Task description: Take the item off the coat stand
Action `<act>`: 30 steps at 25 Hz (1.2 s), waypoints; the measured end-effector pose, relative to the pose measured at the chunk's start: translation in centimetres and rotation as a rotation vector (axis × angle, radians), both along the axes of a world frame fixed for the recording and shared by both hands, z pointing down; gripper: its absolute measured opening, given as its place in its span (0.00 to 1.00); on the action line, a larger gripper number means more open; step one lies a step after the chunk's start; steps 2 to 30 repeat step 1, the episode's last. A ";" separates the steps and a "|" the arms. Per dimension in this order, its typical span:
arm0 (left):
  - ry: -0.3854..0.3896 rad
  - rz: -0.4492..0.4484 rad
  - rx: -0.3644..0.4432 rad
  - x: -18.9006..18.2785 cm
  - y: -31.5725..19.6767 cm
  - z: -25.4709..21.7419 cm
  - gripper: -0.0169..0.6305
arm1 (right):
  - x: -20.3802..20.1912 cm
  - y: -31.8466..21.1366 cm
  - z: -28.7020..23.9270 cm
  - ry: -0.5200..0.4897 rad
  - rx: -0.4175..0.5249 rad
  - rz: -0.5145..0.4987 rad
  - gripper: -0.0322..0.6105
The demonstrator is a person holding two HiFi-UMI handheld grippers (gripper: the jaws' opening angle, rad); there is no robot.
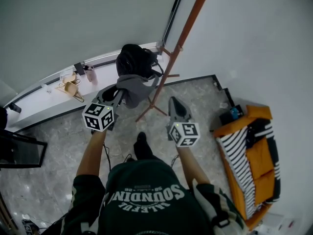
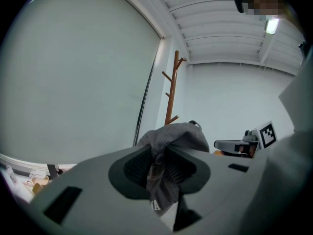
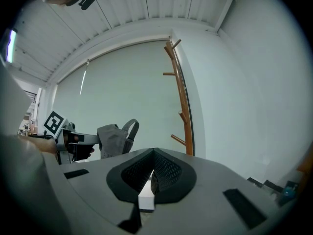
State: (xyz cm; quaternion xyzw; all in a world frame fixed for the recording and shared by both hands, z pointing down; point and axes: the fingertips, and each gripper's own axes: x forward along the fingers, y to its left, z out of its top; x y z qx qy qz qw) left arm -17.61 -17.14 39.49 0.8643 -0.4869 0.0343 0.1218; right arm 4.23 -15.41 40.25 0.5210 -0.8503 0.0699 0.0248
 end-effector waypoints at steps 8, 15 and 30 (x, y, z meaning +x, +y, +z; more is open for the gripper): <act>0.000 0.000 0.000 0.0 0.0 0.0 0.16 | 0.0 0.1 0.1 0.001 -0.001 0.000 0.05; 0.000 0.000 0.000 0.0 0.0 0.0 0.16 | 0.0 0.1 0.1 0.001 -0.001 0.000 0.05; 0.000 0.000 0.000 0.0 0.0 0.0 0.16 | 0.0 0.1 0.1 0.001 -0.001 0.000 0.05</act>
